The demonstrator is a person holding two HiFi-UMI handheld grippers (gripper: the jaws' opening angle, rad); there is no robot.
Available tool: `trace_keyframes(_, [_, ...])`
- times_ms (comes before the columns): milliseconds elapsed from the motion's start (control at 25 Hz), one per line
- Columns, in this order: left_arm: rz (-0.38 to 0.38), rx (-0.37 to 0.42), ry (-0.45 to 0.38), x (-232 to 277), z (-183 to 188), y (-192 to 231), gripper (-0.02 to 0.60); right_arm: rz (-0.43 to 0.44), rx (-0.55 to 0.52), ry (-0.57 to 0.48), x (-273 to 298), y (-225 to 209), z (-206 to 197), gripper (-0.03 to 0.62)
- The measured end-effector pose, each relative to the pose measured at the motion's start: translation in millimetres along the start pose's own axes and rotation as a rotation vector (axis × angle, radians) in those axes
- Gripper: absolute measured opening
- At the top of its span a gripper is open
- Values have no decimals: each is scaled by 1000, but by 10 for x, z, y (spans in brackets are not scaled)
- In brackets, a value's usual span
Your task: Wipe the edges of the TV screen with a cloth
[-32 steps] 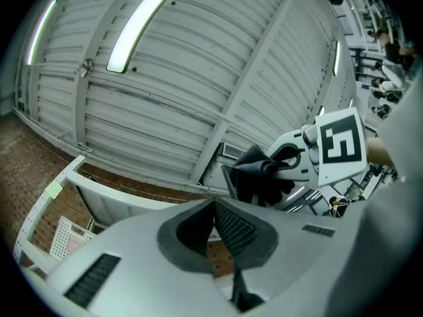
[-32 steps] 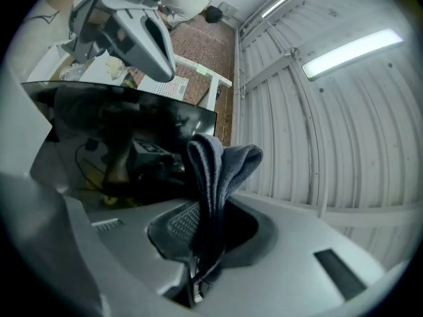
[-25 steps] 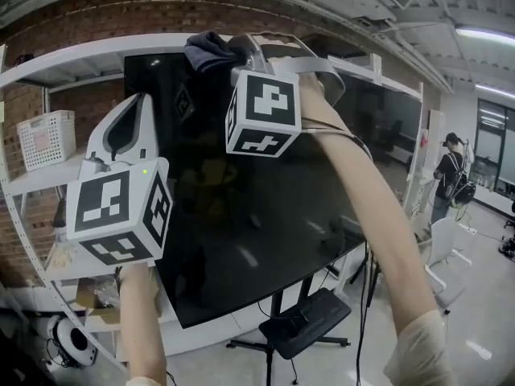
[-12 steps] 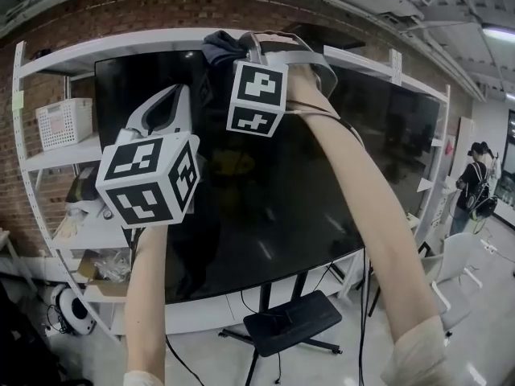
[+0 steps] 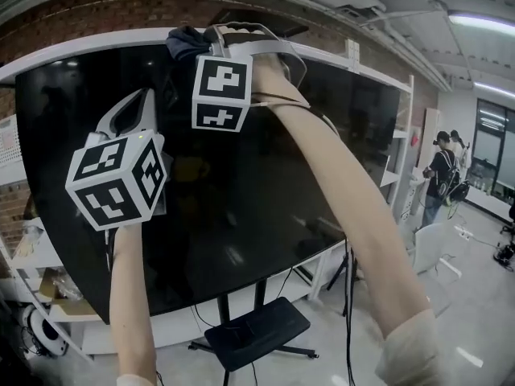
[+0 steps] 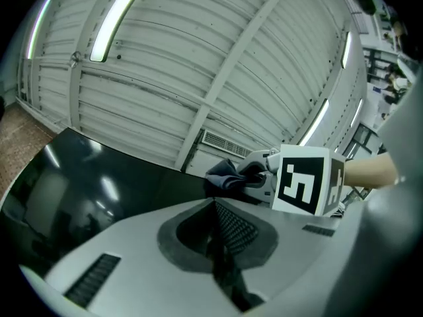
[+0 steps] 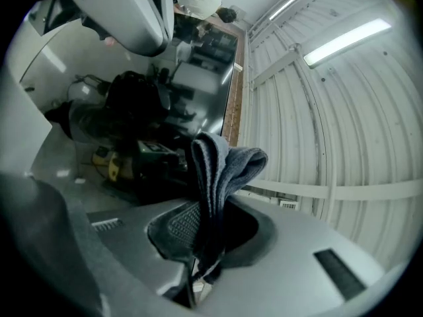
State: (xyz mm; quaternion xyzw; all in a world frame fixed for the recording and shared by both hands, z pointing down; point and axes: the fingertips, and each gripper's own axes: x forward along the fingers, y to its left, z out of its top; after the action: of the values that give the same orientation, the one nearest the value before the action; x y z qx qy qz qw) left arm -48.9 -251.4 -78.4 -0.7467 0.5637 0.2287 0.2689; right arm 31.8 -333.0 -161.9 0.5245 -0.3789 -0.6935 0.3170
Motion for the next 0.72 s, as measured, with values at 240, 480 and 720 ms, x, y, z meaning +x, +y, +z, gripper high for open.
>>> trace_keyframes(240, [-39, -6, -50, 266, -40, -574, 15, -5, -25, 9, -62, 51, -500, 49])
trace_keyframes(480, [-95, -5, -56, 570, -203, -979, 15, -30, -41, 17, -23, 128, -888, 49])
trace_keyframes(720, [-138, -7, -60, 594, -354, -1202, 15, -48, -28, 35, -49, 204, -1160, 49])
